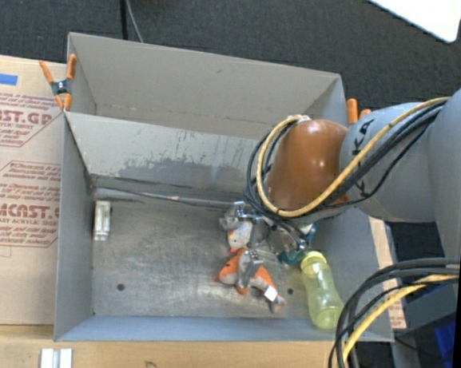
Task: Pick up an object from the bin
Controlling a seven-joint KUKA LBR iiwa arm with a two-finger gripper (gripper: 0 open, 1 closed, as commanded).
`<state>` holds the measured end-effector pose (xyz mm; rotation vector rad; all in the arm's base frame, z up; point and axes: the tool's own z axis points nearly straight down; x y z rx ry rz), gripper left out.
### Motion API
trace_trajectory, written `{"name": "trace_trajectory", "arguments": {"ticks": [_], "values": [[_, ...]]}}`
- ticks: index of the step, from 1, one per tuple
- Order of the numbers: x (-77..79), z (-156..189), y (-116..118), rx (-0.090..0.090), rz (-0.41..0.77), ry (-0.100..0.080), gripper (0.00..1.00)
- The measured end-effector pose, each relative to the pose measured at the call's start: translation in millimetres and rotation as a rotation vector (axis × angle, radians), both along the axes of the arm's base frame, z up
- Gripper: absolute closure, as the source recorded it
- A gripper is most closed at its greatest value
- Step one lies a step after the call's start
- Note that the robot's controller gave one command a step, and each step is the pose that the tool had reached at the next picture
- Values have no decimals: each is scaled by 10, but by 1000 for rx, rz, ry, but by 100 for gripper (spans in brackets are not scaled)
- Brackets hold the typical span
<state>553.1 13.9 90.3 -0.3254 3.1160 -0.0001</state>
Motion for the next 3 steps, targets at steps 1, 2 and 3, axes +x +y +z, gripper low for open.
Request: {"name": "trace_trajectory", "arguments": {"ticks": [1, 2, 3], "values": [[-274, 304, -219, -1, 382, 7, 100], [-278, 299, -218, -1, 382, 8, 100], [-282, 308, -218, 0, 382, 9, 100]]}}
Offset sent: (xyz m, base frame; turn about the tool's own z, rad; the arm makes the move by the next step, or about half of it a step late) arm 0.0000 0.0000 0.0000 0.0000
